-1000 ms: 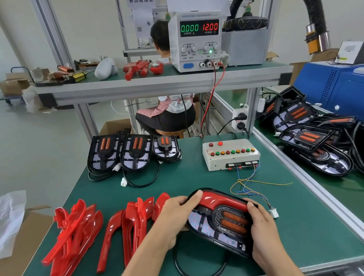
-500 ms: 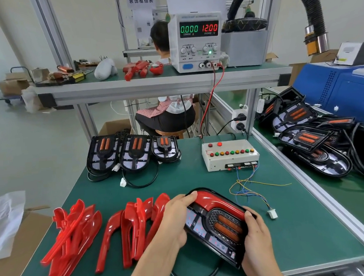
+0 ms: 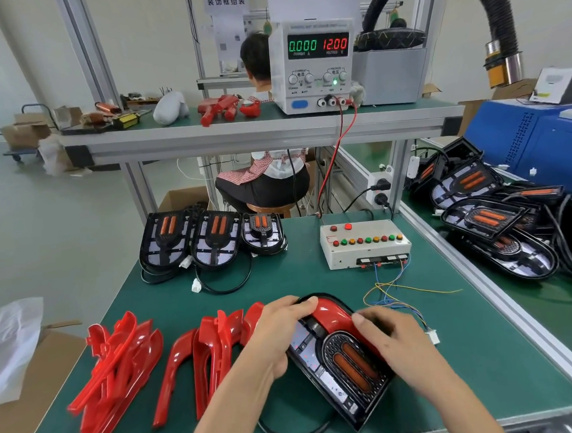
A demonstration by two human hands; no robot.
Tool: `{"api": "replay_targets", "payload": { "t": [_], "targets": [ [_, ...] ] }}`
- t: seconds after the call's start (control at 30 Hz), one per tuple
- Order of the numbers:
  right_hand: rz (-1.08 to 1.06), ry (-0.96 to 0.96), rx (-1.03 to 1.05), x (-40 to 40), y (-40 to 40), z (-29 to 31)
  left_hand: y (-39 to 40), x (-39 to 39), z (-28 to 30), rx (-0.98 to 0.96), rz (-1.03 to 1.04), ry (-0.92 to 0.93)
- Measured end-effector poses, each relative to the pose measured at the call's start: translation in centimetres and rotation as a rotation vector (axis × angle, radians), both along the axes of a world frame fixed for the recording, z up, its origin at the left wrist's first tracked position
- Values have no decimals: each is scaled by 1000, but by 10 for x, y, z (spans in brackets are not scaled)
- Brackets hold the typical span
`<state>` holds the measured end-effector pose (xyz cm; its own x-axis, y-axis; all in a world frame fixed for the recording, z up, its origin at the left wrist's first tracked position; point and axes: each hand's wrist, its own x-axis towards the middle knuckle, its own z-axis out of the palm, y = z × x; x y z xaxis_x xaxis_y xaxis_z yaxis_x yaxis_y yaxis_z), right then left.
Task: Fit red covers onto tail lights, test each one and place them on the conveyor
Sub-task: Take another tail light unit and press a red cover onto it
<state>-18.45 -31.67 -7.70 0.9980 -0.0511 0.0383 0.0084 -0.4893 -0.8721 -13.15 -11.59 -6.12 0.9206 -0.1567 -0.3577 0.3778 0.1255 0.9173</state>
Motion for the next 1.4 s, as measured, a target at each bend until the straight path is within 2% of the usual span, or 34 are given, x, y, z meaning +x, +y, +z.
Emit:
{"api": "replay_targets", "payload": {
  "t": [0.07, 0.23, 0.43, 0.67, 0.83, 0.97, 1.07, 1.17, 1.27, 1.4],
  "targets": [
    [94, -6, -109, 16, 6, 18, -5, -2, 4, -7, -58, -21],
    [228, 105, 4, 38, 21, 27, -6, -6, 8, -3, -77, -64],
    [228, 54, 40, 38, 22, 20, -6, -7, 7, 15, -69, -77],
    [167, -63, -119, 37, 27, 15, -8, -4, 5, 2, -91, -75],
    [172, -53, -48, 36, 25, 13, -1, -6, 2, 42, -197, -138],
    [200, 55, 68, 33, 17, 13, 4, -5, 0, 17, -241, -149],
    [279, 101, 89, 21, -4, 10, 11, -2, 2, -12, -224, -103],
    [310, 114, 151, -2, -22, 0, 19, 0, 2, -123, -199, -17],
    [215, 52, 259, -18, -24, -12, 17, 0, -2, -205, -164, 52],
    [107, -35, 277, -27, -16, -19, 11, -1, -7, -225, -127, 116]
  ]
}}
